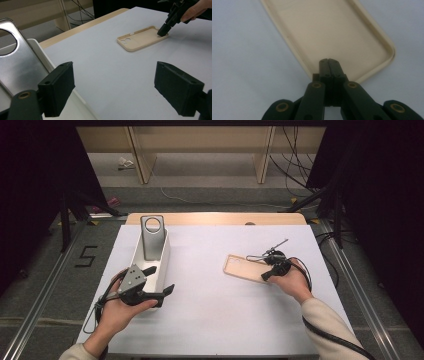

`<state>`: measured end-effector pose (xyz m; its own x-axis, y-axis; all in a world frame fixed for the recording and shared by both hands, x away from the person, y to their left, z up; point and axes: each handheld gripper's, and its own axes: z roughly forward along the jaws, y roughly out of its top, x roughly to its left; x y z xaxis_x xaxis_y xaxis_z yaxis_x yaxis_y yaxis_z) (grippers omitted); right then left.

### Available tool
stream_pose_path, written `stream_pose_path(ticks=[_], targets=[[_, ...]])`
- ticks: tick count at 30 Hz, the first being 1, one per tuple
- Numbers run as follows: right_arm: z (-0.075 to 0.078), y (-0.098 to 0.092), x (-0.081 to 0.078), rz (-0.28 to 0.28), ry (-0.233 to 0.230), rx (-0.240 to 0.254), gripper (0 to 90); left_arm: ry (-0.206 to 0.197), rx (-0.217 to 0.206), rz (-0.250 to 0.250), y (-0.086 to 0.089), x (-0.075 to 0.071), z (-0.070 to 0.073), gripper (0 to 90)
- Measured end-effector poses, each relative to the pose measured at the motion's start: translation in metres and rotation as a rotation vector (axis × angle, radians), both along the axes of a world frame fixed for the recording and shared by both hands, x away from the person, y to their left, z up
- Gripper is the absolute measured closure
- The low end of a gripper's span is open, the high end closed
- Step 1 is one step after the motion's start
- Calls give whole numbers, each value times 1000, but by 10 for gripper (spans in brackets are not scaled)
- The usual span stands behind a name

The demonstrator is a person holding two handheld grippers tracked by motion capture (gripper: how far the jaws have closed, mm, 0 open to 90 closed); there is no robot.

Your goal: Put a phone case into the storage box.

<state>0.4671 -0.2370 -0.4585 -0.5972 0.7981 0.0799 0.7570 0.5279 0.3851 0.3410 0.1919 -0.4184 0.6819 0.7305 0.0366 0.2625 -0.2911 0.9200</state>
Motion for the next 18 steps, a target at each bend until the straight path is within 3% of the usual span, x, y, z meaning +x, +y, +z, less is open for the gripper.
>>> stream_pose_path(ticks=[8, 13, 18], targets=[[1, 19, -32, 92, 72, 17, 900, 0, 4, -3, -1, 0, 0, 160], [0, 35, -49, 155, 93, 32, 900, -1, 2, -6, -2, -1, 0, 160], [-1, 49, -56, 180, 101, 41, 900, -1, 3, -7, -2, -1, 0, 160]])
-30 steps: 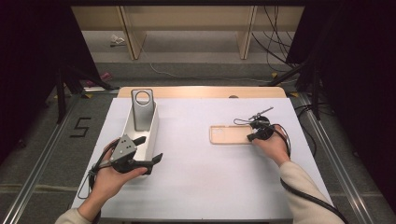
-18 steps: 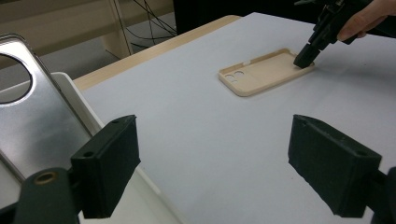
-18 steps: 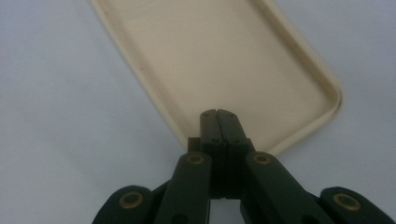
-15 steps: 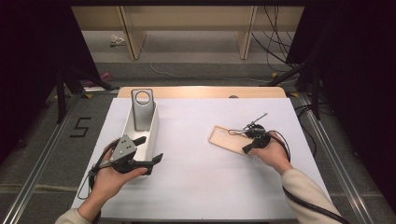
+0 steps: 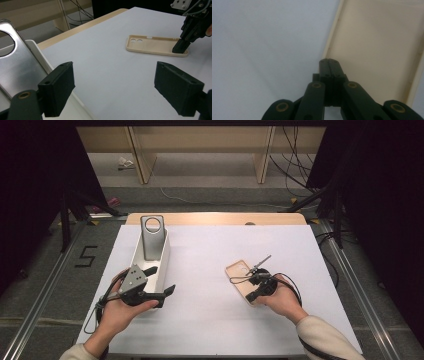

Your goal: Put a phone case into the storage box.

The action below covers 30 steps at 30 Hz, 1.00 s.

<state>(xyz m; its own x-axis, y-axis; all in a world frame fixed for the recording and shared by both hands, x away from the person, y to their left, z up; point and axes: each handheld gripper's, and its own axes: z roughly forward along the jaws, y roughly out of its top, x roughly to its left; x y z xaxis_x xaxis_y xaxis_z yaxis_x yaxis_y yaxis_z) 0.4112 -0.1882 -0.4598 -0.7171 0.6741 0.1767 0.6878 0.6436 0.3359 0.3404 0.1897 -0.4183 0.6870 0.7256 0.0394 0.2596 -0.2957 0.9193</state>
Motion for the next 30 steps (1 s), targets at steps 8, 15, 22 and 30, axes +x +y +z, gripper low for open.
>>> stream_pose_path(ticks=[8, 15, 22, 30], targets=[[-1, 15, -2, 15, 10, 25, 900, 0, -2, 0, 0, 0, 0, 160], [-3, 29, -3, 27, 7, 49, 900, 0, 0, -2, -1, 0, 0, 160], [-5, 37, -1, 29, 7, 72, 900, 0, 1, -3, -1, 0, 0, 160], [-6, 43, -1, 27, 0, 89, 900, 0, 4, -7, -2, 0, 0, 160]])
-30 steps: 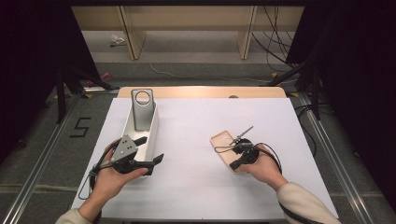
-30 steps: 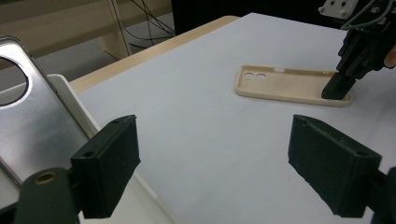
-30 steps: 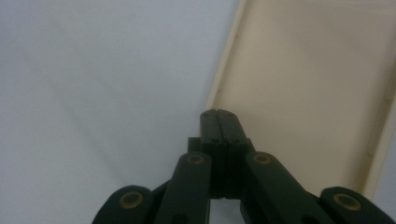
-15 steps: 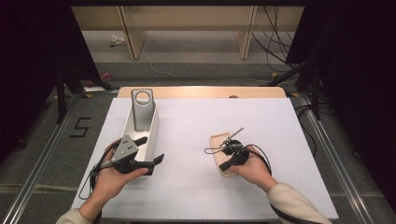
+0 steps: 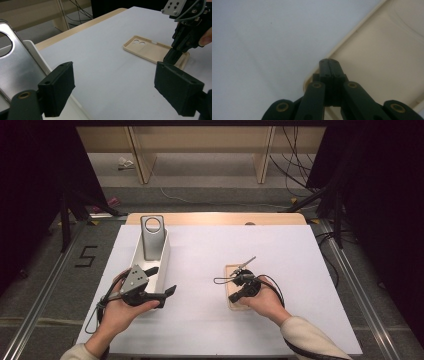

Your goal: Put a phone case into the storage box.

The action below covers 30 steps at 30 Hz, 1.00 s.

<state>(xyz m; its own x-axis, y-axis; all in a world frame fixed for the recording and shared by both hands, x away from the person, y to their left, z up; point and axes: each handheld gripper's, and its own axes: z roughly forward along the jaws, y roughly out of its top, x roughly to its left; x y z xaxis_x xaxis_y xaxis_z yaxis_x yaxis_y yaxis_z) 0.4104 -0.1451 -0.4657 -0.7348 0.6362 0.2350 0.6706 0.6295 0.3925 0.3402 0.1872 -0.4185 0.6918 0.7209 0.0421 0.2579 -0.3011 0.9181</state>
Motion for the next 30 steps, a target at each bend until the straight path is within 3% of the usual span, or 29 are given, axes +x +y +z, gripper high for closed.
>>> stream_pose_path(ticks=[22, 25, 30], targets=[[-3, 5, 3, 2, -11, 45, 900, 1, -3, -5, -1, 0, -1, 161], [0, 4, 2, 20, -25, 35, 802, 2, -4, -7, -1, -1, -1, 161], [10, -3, 0, 80, -100, -3, 607, 8, -11, -11, -1, -1, -1, 165]])
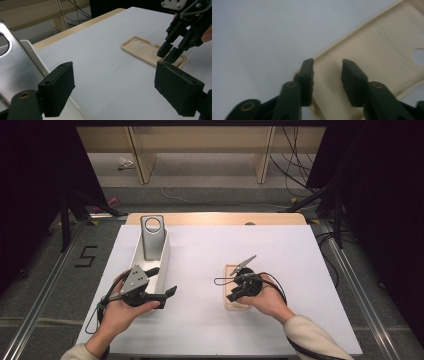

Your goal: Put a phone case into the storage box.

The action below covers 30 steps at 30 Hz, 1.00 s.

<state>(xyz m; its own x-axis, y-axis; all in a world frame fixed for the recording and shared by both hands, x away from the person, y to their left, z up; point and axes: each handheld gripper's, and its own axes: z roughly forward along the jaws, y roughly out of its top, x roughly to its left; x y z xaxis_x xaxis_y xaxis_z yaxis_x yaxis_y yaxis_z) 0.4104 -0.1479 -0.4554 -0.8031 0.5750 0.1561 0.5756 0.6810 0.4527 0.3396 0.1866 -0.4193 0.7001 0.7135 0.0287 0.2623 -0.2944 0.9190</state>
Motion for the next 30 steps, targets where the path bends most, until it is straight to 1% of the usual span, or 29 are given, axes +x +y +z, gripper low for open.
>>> stream_pose_path(ticks=[2, 3, 4, 5, 6, 8, 13, 14, 19, 22, 24, 25, 27, 28, 29, 30], targets=[[5, -4, -1, 30, -37, -19, 513, 6, -1, -8, 0, 0, 0, 186], [7, -7, -3, 44, -59, -28, 466, 7, -6, -13, 1, -1, 0, 223], [9, -10, -3, 52, -75, -29, 427, 7, -9, -16, 1, -1, 1, 235], [12, -12, -4, 61, -76, -33, 377, 5, -8, -17, 1, -1, 1, 235], [14, -15, -5, 72, -83, -38, 353, 4, -7, -14, 1, -1, 2, 235], [17, -19, -6, 100, -106, -47, 310, 4, -6, -7, 0, -1, 2, 211], [20, -23, -13, 171, -124, -93, 173, 6, 2, -11, 0, -2, 1, 152], [20, -23, -14, 188, -136, -104, 177, 4, 6, -13, 0, -2, 1, 152], [21, -20, -19, 236, -143, -137, 174, 2, 14, -10, -1, -2, 1, 113], [20, -18, -21, 260, -141, -157, 180, 0, 17, -5, 0, -2, 1, 99], [18, -16, -23, 277, -136, -160, 185, -2, 21, -2, 0, -2, 1, 92], [17, -15, -23, 293, -139, -169, 188, -3, 22, -2, 0, -2, 1, 91], [17, -13, -24, 297, -146, -189, 194, -4, 20, -2, 0, -2, 1, 91], [16, -13, -24, 309, -155, -188, 196, -4, 19, -1, 0, -2, 1, 91], [17, -12, -25, 316, -157, -201, 208, -4, 19, -1, 0, -2, 1, 91], [17, -11, -26, 314, -157, -207, 215, -5, 20, -2, 0, -2, 1, 91]])
